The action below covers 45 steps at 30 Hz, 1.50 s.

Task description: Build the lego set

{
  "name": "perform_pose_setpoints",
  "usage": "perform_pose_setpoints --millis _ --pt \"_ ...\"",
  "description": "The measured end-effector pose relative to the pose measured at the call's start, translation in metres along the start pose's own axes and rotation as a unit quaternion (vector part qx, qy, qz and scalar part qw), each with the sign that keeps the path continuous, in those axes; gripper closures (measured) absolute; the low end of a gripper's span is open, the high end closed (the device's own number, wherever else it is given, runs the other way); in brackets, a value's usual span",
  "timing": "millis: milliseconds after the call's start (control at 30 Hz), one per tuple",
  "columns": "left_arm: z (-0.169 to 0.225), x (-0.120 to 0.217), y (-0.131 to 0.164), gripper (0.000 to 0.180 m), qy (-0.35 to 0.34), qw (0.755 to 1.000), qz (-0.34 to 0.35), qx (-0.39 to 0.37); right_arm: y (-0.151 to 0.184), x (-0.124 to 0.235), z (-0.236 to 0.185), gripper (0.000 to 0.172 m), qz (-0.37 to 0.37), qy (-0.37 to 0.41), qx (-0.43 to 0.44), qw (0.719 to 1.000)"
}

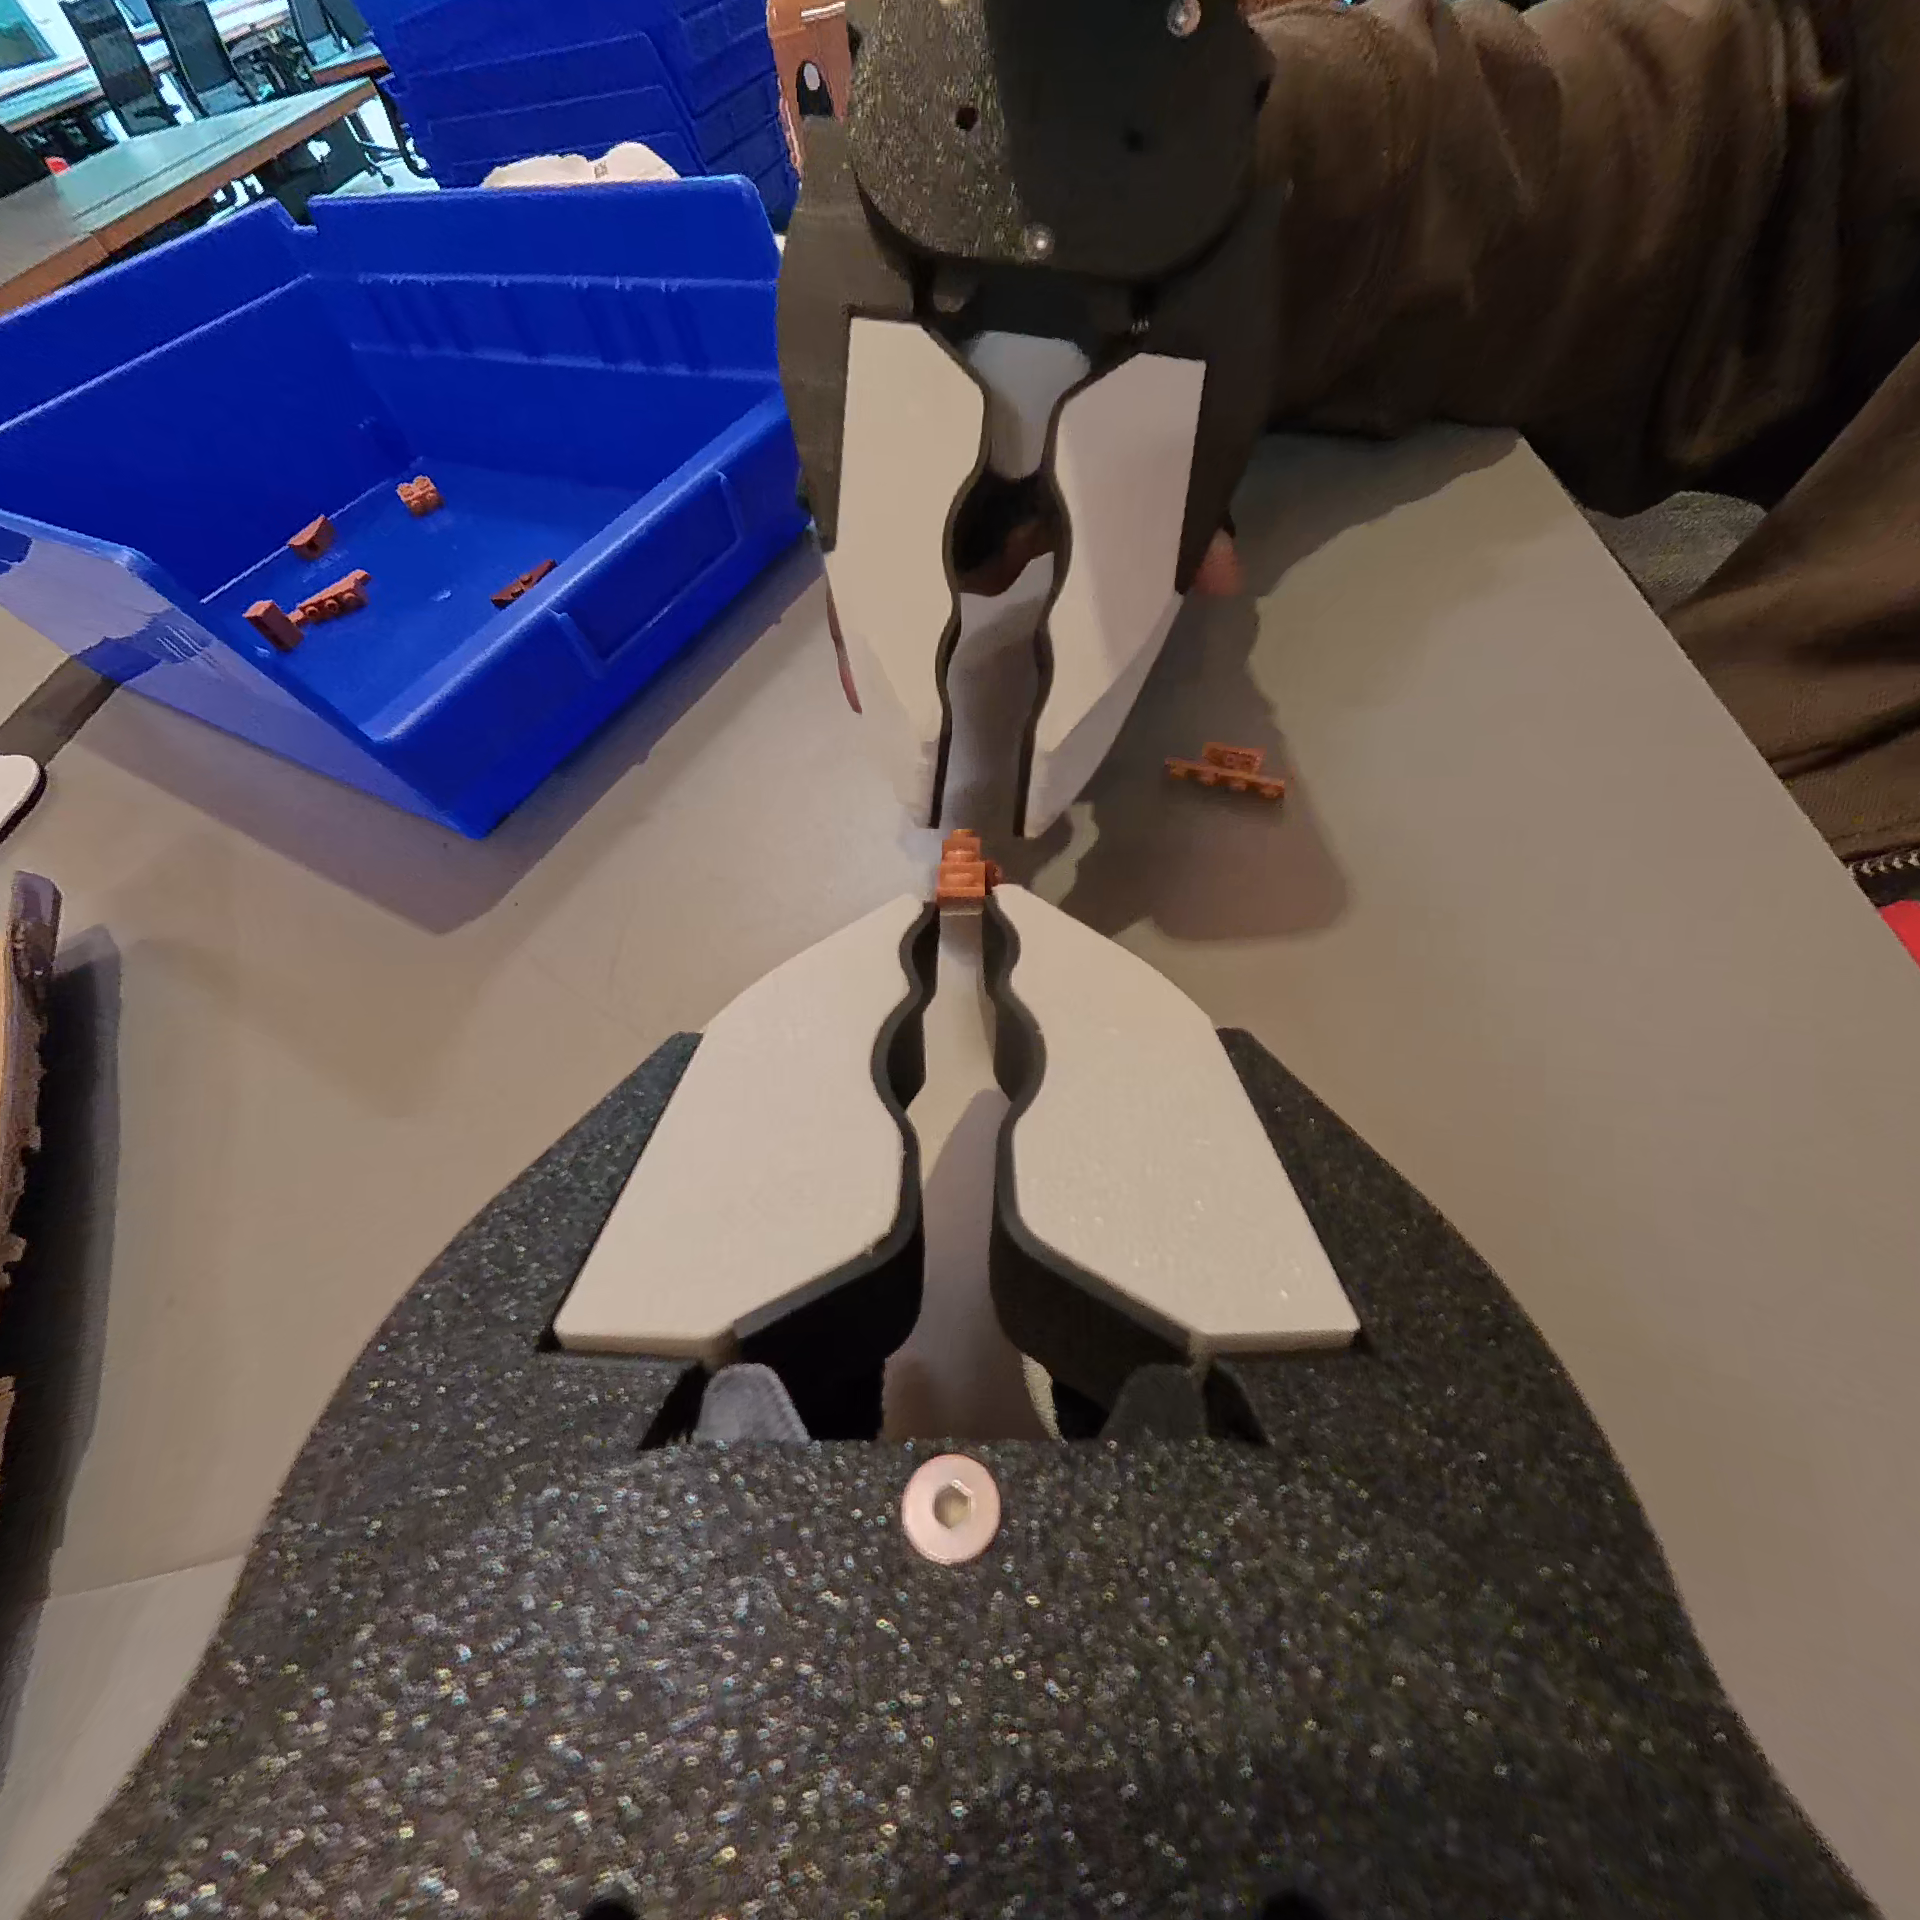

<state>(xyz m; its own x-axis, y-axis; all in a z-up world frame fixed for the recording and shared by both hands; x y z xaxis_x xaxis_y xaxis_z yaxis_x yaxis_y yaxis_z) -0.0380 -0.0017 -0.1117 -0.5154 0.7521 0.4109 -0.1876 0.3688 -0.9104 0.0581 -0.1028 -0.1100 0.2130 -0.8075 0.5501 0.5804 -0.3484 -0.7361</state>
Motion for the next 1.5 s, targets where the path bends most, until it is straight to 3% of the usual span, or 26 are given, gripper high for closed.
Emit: perform_pose_setpoints --millis 133,267,1500 --pt "0.0011 0.0009 -0.0028 0.173 0.007 1.0 0.018 0.001 -0.0005 -0.0034 0.001 0.149 0.0 -0.002 -0.02 1.0" --pt "0.0018 0.0008 -0.0035 0.173 0.012 1.0 0.023 0.001 -0.0037 -0.0031 0.0005 0.164 0.009 -0.013 -0.033 0.999" --pt "0.0018 -0.006 -0.0003 0.164 0.018 0.999 -0.01 0.025 -0.0055 0.0004 -0.0021 0.164 -0.009 -0.029 -0.014 0.999"
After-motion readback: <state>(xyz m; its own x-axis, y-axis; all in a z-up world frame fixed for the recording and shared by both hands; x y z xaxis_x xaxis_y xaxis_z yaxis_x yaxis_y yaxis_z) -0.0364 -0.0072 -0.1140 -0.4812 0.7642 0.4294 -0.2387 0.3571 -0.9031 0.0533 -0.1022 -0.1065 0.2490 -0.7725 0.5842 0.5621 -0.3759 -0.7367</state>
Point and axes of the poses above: each gripper's, where its closed fingertips meet, x back along the fingers, y out of its underside, z = x × y across the jaws, the point moved 7 cm from there along x, back along the fingers, and after that the axes turned 15 degrees about y, right-handed, at the moved point
